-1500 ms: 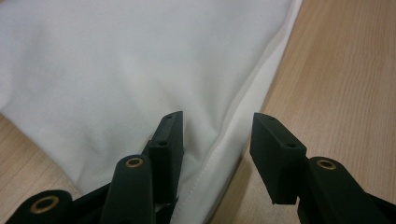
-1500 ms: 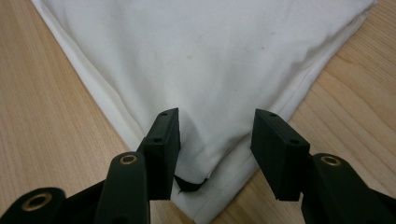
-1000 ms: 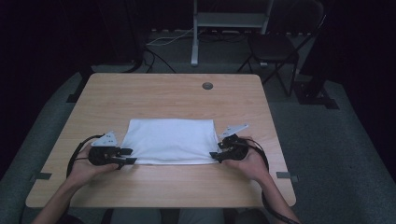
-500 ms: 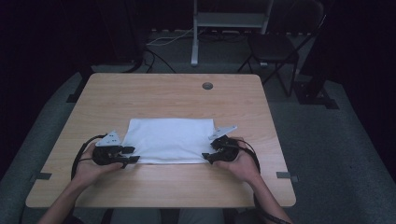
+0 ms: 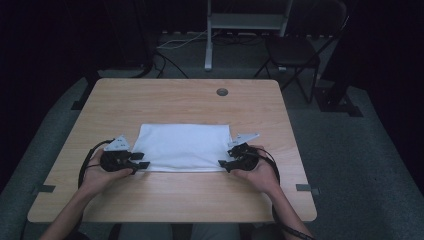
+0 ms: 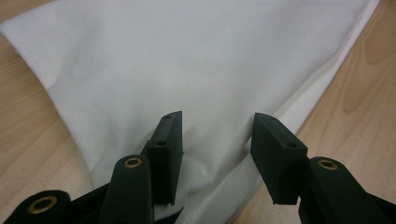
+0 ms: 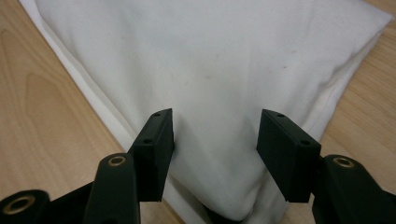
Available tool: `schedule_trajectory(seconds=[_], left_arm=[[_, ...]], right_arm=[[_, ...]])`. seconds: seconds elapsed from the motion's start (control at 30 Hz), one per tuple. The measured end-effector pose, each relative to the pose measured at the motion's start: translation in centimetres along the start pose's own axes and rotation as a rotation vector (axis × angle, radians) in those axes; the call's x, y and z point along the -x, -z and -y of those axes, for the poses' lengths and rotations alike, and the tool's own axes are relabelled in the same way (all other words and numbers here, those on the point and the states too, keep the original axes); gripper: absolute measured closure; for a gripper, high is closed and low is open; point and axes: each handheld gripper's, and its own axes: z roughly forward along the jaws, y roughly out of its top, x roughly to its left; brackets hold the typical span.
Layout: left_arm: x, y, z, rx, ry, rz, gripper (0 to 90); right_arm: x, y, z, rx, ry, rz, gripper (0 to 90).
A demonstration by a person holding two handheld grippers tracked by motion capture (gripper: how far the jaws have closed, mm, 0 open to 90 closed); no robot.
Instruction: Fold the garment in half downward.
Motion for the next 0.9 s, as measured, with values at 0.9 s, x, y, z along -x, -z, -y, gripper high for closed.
schedule_trajectory(seconds=[0.9], left_arm=[[-2.3,3.2,1.5,0.201,0.191,0.041,22.1]], right_arm=[[2.3,2.2,0.4,0.158,-0.184,0.011,13.0]])
